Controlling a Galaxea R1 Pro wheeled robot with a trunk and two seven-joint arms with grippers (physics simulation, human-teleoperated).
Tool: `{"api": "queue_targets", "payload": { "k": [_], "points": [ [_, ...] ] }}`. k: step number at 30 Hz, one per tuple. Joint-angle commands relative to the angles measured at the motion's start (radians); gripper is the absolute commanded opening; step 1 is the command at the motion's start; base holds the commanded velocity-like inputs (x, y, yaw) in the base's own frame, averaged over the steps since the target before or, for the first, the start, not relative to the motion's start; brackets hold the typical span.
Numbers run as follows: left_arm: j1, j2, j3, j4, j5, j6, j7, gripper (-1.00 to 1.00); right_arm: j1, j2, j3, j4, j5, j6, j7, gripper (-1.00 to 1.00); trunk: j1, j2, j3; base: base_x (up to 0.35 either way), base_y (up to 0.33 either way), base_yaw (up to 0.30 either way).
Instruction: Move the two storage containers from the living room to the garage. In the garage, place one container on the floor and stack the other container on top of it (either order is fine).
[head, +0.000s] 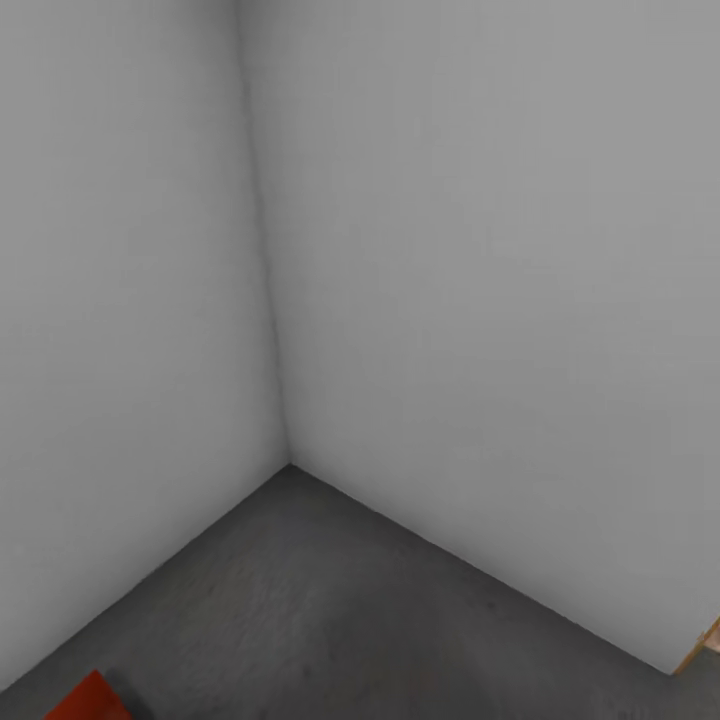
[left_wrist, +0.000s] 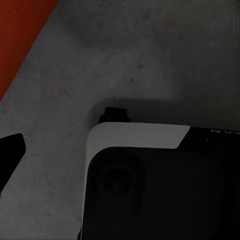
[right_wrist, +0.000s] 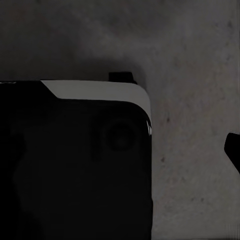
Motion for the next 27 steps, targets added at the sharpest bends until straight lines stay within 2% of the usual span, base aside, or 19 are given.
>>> {"api": "queue_targets", "payload": {
  "k": [1, 27],
  "points": [
    [0.0, 0.0, -0.001, 0.001, 0.01, -0.003, 0.0, 1.0, -0.001, 0.001, 0.008, 0.003, -0.009, -0.005, -0.001, 1.0, 0.0, -0.001, 0.0, 0.0, 0.0, -0.229],
    [0.0, 0.0, -0.001, 0.0, 0.01, -0.003, 0.0, 1.0, -0.001, 0.001, 0.009, 0.003, -0.009, -0.004, 0.0, 1.0, 0.0, -0.001, 0.019, 0.0, 0.0, -0.224]
  ]
}}
